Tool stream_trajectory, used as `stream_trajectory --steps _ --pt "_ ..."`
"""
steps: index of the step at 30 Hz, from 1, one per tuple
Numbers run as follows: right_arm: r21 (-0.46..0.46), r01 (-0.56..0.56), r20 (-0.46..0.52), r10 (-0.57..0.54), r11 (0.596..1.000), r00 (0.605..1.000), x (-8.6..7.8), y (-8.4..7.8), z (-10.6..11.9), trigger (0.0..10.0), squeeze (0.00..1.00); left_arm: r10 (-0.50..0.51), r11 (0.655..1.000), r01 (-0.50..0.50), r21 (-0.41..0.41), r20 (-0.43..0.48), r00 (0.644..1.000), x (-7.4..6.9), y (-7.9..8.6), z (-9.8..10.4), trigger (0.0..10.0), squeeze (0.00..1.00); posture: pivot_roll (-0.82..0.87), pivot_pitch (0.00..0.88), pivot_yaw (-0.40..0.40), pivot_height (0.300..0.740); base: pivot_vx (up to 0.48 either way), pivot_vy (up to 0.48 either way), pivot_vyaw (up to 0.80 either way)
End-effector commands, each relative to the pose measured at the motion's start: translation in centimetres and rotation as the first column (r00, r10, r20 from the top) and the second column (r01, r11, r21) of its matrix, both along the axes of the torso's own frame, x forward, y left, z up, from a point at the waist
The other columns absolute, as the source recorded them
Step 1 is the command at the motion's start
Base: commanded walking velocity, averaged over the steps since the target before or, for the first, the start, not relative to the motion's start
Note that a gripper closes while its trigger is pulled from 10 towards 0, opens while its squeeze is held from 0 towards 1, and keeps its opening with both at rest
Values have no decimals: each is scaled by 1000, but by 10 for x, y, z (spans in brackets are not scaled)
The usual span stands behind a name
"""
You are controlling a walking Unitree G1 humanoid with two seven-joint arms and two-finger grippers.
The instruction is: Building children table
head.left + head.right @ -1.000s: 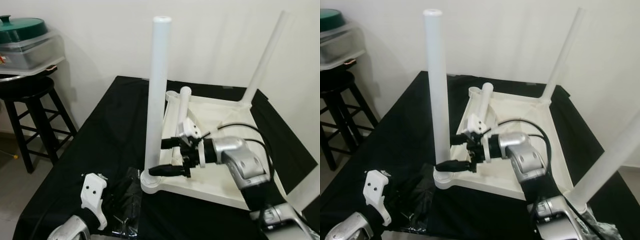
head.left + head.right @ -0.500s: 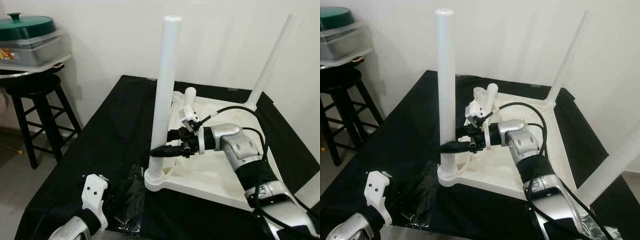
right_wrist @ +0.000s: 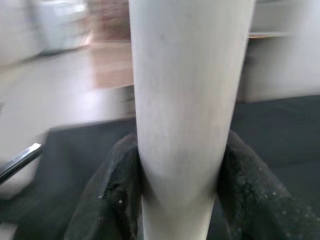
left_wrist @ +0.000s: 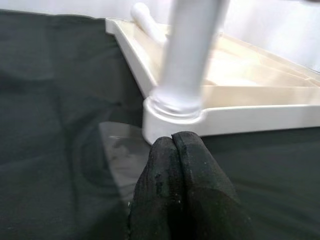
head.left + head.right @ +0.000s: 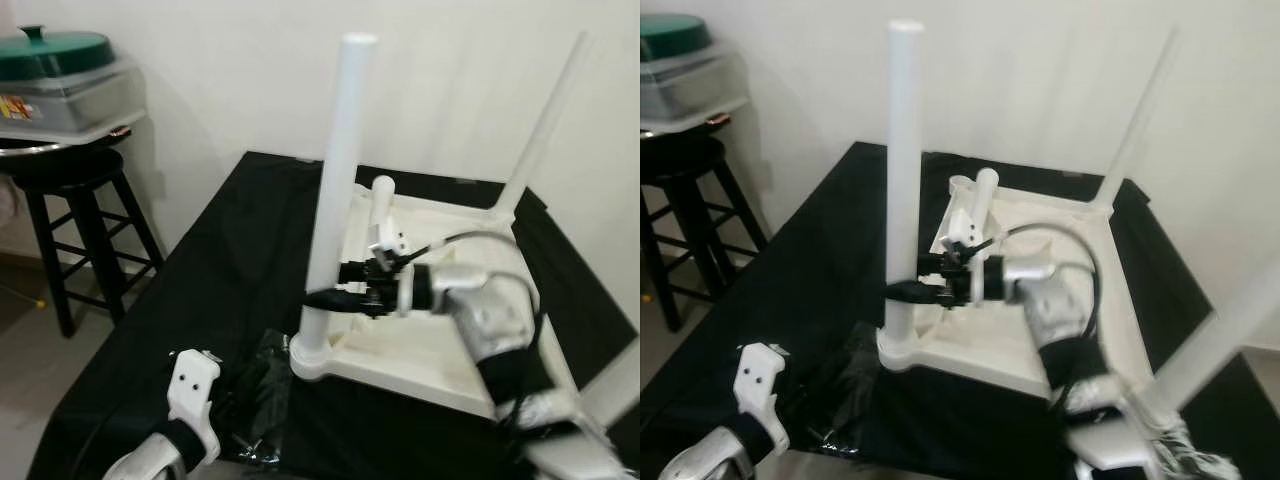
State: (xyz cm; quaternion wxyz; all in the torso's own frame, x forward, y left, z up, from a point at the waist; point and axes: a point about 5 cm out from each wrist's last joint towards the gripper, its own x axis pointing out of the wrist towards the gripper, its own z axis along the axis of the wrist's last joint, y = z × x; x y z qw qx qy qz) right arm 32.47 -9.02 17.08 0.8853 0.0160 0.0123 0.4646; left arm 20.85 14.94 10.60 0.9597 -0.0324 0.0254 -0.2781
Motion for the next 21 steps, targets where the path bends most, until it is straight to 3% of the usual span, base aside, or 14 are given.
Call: stream_trajectory --steps 1,2,5,6,7,11,12,13,14,16,17,18,19,21 --pt "-39 196 -172 -200 980 965 -33 20 -44 0 0 -1 1000 1 -3 7 1000 0 1 3 10000 0 37 13 -84 740 0 0 0" --pt "-3 180 -209 -177 984 962 -56 37 -51 0 0 -2 1000 2 -4 6 1000 0 1 4 10000 0 37 13 -84 740 0 0 0" --pt "-13 151 -130 -152 988 980 -58 41 -43 0 0 -1 1000 1 0 7 1000 0 2 3 10000 0 17 1 -69 740 0 0 0" --pt "23 170 -93 -167 985 982 -49 36 -33 0 0 4 1000 -4 -2 8 1000 1 1 4 10000 0 -7 0 -60 740 0 0 0" --pt "-4 172 -83 -171 985 982 -43 32 -32 0 0 3 1000 -3 -6 8 1000 1 0 4 10000 0 12 2 -83 740 0 0 0" --pt "-57 105 -115 -111 993 987 -48 37 -39 0 0 20 1000 -19 -13 15 1000 0 -1 4 10000 0 28 4 -91 740 0 0 0" --pt "-57 95 -122 -102 994 987 -49 38 -39 667 0 26 1000 -26 -13 16 1000 0 -1 4 10000 0 32 3 -94 740 0 0 0" --pt "-57 95 -122 -102 994 987 -49 38 -39 667 0 26 1000 -26 -13 16 1000 0 -1 4 10000 0 32 3 -94 740 0 0 0" --pt "-65 102 -136 -110 993 985 -48 37 -40 4157 0 29 999 -29 -15 16 999 0 0 5 10000 0 32 3 -94 740 0 0 0" --pt "-65 102 -136 -110 993 985 -48 37 -40 4157 0 29 999 -29 -15 16 999 0 0 5 10000 0 32 3 -94 740 0 0 0" --pt "-76 106 -147 -116 991 982 -47 36 -41 10000 0 27 1000 -26 -17 15 1000 0 0 5 10000 0 32 4 -89 740 0 0 0" --pt "-88 74 -163 -87 993 983 -48 35 -42 10000 635 21 1000 -21 -18 14 1000 0 -1 5 10000 0 30 3 -85 740 0 0 0" --pt "-91 29 -172 -45 995 984 -47 32 -40 10000 1000 16 1000 -16 -19 13 1000 1 -2 5 10000 0 27 0 -82 740 0 0 0" --pt "-90 -15 -174 -1 996 985 -47 30 -37 10000 1000 13 1000 -13 -19 12 1000 1 -2 5 10000 0 27 0 -82 740 0 0 0"
